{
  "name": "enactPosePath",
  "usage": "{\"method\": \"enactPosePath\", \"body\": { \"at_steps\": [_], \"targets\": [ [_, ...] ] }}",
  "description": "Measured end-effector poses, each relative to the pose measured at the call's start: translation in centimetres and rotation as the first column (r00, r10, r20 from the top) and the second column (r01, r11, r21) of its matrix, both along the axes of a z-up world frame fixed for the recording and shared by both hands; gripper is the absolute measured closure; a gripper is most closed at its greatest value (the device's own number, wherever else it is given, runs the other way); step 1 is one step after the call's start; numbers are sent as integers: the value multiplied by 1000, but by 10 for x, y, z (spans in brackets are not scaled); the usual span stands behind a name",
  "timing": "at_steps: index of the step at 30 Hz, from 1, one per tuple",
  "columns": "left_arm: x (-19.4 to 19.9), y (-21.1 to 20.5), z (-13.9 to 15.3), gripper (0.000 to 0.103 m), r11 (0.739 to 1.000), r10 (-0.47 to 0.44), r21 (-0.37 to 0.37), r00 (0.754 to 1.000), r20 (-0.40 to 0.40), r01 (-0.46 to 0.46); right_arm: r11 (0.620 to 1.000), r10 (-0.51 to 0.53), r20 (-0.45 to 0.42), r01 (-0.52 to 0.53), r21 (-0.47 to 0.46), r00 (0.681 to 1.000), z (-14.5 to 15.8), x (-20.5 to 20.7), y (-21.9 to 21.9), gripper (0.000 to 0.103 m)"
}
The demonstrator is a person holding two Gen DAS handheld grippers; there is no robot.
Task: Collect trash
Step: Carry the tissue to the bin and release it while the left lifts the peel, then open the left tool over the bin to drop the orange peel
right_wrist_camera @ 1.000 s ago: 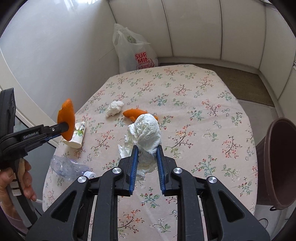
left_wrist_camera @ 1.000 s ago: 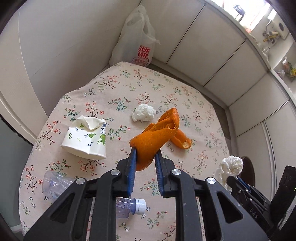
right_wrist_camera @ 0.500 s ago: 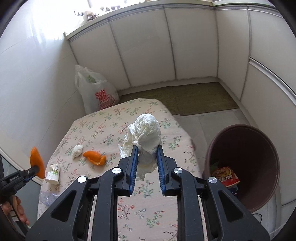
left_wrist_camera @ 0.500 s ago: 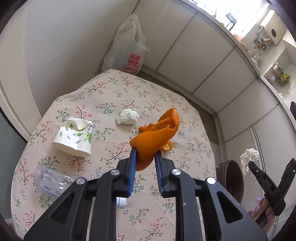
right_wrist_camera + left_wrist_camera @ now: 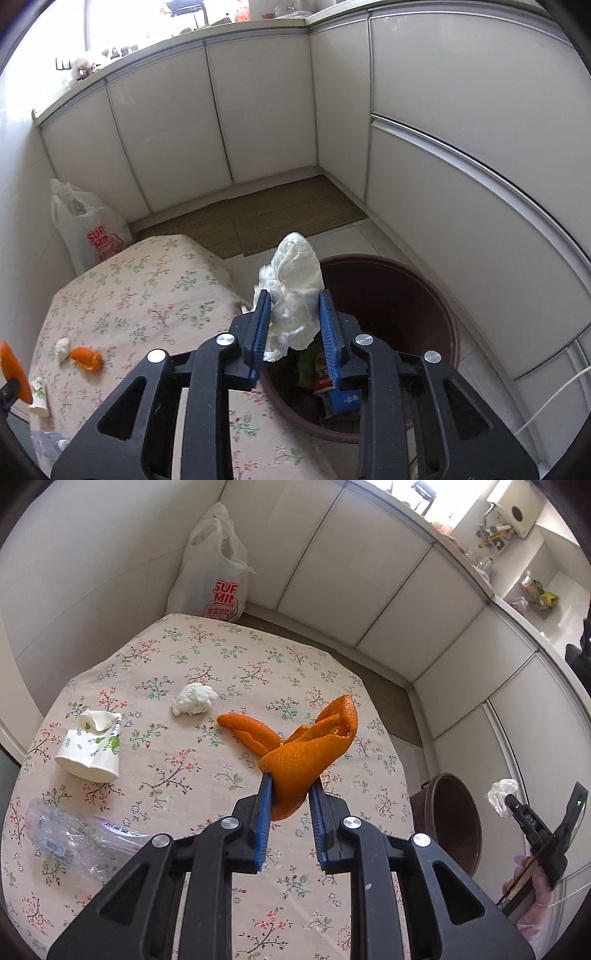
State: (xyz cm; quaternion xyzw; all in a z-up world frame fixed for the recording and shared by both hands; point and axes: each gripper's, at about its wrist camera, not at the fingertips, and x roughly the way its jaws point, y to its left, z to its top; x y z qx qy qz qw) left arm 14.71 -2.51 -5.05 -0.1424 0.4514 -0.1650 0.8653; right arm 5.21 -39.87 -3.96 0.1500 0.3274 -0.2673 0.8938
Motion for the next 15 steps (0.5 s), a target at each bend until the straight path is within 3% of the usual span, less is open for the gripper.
{"method": "enactPosePath", "body": {
  "at_steps": [3, 5, 7, 10, 15],
  "targets": [
    [-4, -23, 0, 83, 999, -37, 2, 999, 12, 37, 998, -30, 2, 30, -56, 1000, 4, -11, -7, 48],
    [-7, -42, 1, 83, 998, -64, -7, 998, 23, 64, 993, -64, 18, 66, -100, 998, 9, -21, -11, 24],
    [-11, -61, 4, 83, 995, -97, -30, 994, 41, 98, 980, -122, 44, 127, -154, 992, 16, -35, -18, 8],
    [-20, -93, 12, 83, 986, -148, -61, 985, 88, 154, 951, -206, 87, 221, -216, 975, 27, -55, -32, 7],
    [-33, -153, 28, 83, 968, -227, -70, 960, 167, 241, 940, -283, 105, 297, -167, 953, 29, -81, -65, 7]
  ]
}}
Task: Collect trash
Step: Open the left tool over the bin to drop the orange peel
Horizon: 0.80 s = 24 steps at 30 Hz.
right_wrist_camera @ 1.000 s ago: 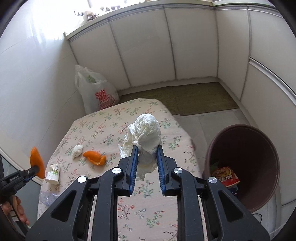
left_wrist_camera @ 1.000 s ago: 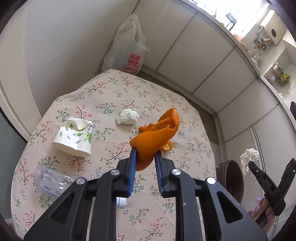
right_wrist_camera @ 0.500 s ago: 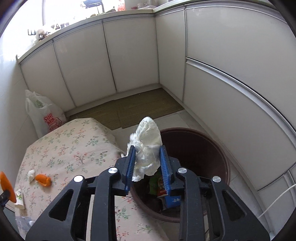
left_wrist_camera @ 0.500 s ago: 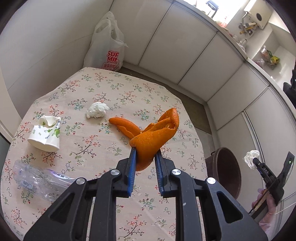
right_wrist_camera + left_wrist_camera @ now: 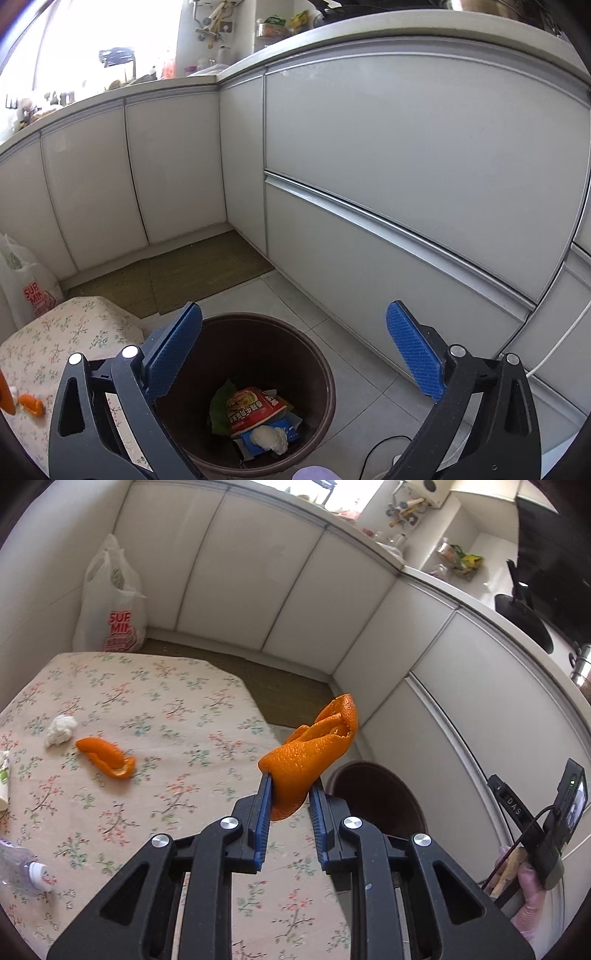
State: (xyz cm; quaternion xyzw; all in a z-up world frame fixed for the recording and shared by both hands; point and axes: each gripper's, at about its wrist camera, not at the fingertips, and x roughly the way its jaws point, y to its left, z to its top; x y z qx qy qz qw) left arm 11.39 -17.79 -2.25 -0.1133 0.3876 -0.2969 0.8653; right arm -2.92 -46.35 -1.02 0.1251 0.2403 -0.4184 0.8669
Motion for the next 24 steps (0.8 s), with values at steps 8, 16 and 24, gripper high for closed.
{"method": "enactPosePath", "body": {
  "at_steps": [8, 16, 24],
  "targets": [
    [-5, -105, 5, 82, 989, -141, 39, 990, 14, 141, 986, -125, 46, 119, 114, 991, 0, -37, -53, 7],
    [-14, -183, -7, 79, 963, -242, 122, 970, -5, 241, 972, -151, -22, 153, 181, 988, -13, -51, -84, 7],
    [-23, -217, -19, 58, 940, -297, 163, 954, -38, 300, 967, -165, -16, 165, 193, 986, -15, -59, -92, 7]
  ]
}}
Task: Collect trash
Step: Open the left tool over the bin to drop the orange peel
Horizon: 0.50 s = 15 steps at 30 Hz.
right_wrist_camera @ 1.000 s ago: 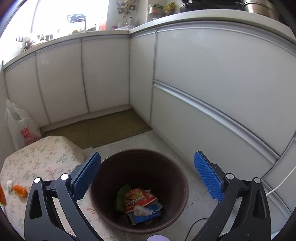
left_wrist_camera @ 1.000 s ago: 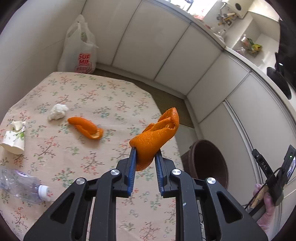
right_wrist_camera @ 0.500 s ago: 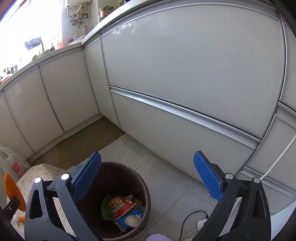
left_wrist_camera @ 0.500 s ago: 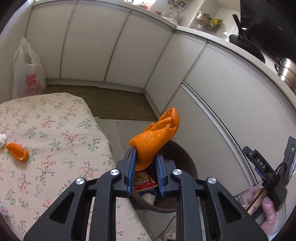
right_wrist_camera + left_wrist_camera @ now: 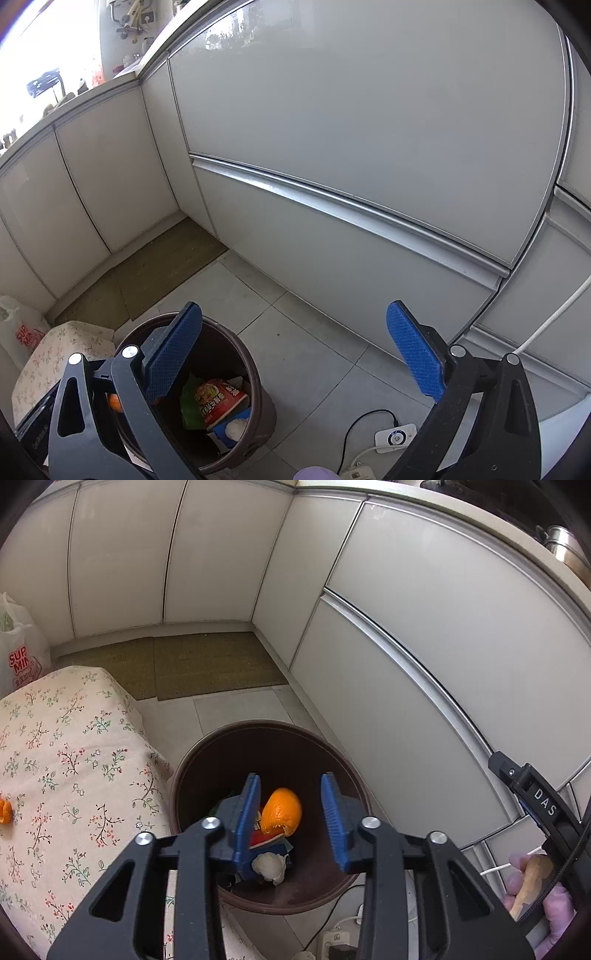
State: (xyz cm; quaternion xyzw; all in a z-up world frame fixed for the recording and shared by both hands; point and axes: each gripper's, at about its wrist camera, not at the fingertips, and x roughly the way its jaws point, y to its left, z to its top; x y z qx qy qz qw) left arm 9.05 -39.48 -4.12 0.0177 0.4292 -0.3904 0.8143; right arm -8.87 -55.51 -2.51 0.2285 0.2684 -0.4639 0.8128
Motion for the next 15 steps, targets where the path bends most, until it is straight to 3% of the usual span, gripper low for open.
{"method": "enactPosePath", "body": {
  "at_steps": [8, 15],
  "targets": [
    [0, 24, -5, 41, 998, 54, 26, 999, -10, -54, 998, 39, 4, -39, 50, 999, -3, 14, -1, 7],
    [10, 99, -16, 34, 982, 177, 69, 984, -22, -175, 986, 153, -22, -151, 77, 988, -8, 45, 24, 7]
  ]
}}
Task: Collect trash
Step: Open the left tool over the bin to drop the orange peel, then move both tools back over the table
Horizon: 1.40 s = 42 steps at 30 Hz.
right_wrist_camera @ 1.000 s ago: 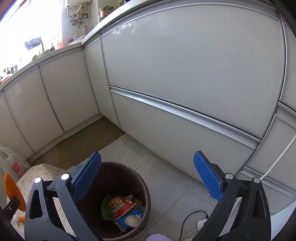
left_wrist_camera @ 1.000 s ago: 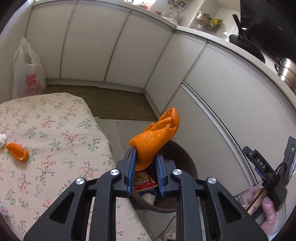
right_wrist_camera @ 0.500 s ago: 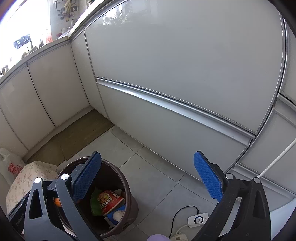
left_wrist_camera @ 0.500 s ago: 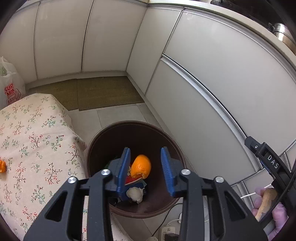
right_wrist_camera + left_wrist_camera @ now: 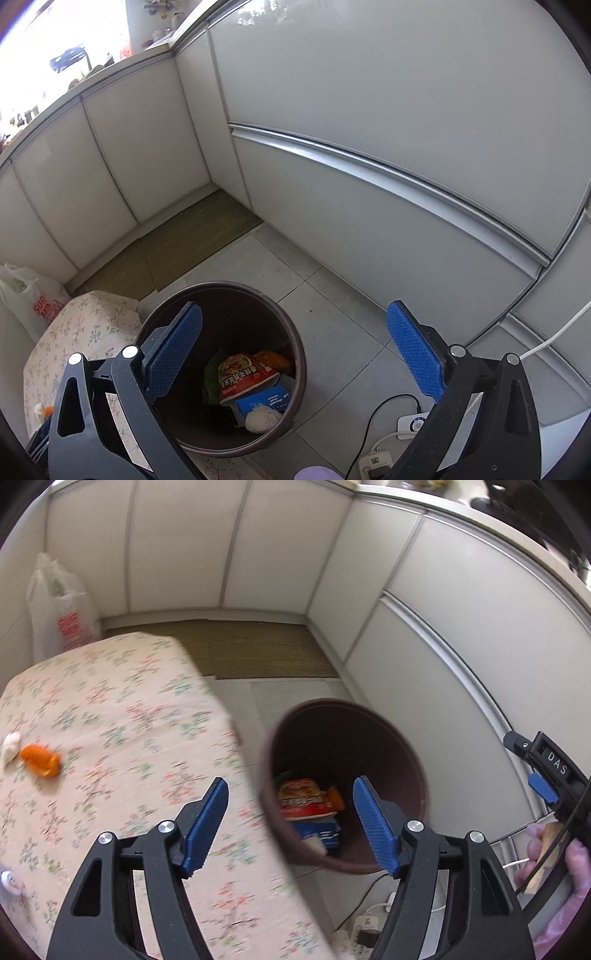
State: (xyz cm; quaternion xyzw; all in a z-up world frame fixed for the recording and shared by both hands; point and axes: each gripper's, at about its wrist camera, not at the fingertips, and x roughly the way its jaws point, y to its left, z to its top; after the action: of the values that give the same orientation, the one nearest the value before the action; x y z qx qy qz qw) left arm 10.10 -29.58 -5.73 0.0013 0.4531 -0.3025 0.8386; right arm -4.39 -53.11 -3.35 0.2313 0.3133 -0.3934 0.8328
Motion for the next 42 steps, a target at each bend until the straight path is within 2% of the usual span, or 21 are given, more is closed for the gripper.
{"method": "enactPosePath", "body": {
  "at_steps": [7, 12, 16, 21, 28, 34, 37, 42],
  "targets": [
    [19, 107, -18, 34, 985, 170, 19, 983, -70, -169, 982, 174, -75, -178, -57, 982, 0, 52, 57, 7],
    [27, 181, -17, 34, 961, 277, 26, 959, -64, -276, 937, 304, -141, -322, -134, 942, -2, 89, 116, 7],
    [36, 235, -13, 34, 926, 376, -15, 923, -87, -378, 879, 431, -181, -457, -137, 884, -9, 120, 167, 7],
    [40, 291, -1, 34, 891, 450, -33, 890, -79, -453, 807, 550, -205, -579, -118, 809, -22, 155, 231, 7],
    [38, 347, -1, 34, 854, 518, -4, 852, -71, -520, 712, 679, -185, -699, -67, 710, -35, 192, 310, 7],
    [38, 394, 2, 34, 814, 575, -15, 810, -117, -580, 612, 747, -257, -785, -94, 613, -51, 222, 366, 7],
    [37, 406, 6, 34, 803, 587, -32, 799, -130, -595, 576, 773, -291, -816, -50, 564, -68, 238, 384, 7],
    [34, 419, 11, 34, 804, 587, -29, 801, -117, -594, 514, 815, -325, -857, 25, 479, -92, 269, 420, 7]
  ]
}}
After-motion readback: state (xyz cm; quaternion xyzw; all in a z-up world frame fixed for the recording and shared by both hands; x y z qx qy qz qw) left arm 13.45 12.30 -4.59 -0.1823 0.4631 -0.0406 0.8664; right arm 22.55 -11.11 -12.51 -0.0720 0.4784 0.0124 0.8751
